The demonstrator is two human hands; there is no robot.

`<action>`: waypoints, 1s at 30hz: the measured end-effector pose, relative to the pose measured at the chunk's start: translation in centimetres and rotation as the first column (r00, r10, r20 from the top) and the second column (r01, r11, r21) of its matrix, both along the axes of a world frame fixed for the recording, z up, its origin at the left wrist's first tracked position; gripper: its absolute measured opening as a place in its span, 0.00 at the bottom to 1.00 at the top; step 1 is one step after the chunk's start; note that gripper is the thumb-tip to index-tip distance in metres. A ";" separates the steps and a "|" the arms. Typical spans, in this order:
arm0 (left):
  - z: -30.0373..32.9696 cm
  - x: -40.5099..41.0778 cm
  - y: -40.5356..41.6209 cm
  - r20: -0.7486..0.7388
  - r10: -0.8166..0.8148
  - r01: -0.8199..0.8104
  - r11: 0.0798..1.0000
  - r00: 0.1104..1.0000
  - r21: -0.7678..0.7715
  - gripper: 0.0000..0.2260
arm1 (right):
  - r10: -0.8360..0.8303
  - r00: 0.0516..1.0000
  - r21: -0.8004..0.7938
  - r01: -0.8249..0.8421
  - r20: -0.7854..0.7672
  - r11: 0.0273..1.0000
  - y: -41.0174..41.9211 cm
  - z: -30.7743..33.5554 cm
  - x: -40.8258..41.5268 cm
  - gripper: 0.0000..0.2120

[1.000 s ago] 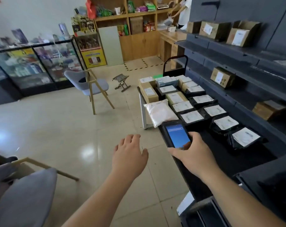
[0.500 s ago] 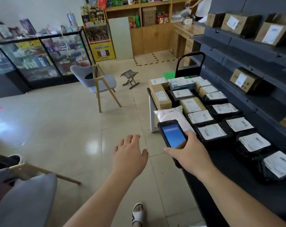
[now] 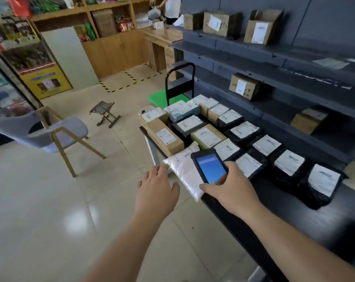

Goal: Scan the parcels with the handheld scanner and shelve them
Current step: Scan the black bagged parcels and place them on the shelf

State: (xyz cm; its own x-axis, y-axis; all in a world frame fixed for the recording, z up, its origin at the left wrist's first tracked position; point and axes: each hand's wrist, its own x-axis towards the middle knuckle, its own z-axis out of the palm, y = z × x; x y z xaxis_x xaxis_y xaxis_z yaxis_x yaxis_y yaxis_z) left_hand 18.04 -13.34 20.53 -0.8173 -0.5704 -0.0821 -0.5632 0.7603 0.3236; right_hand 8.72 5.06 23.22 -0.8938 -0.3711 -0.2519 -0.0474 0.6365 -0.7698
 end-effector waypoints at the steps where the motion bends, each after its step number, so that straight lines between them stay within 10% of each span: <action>1: -0.2 -1.2 0.0 0.000 -0.032 0.032 0.999 0.999 0.002 0.25 | -0.035 0.999 0.004 0.035 0.010 0.999 0.3 -0.3 -0.6 0.37; 12: -2.0 -16.2 5.9 0.037 -0.390 0.381 0.913 0.920 0.144 0.28 | -0.417 0.907 0.043 0.416 0.051 0.909 8.8 -3.2 -8.4 0.33; 30: -9.2 -33.5 19.5 0.141 -0.764 0.679 0.630 0.630 0.377 0.26 | -0.851 0.504 0.150 0.839 0.151 0.523 21.8 -8.8 -16.2 0.38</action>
State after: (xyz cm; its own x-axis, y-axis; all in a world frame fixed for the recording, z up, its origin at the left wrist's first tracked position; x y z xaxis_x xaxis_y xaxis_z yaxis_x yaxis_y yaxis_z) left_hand -15.41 6.19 11.34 -0.8712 0.2765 -0.4056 0.0397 0.8632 0.5032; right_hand -7.43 26.81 14.38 -0.7095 0.5533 -0.4364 0.6690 0.3341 -0.6640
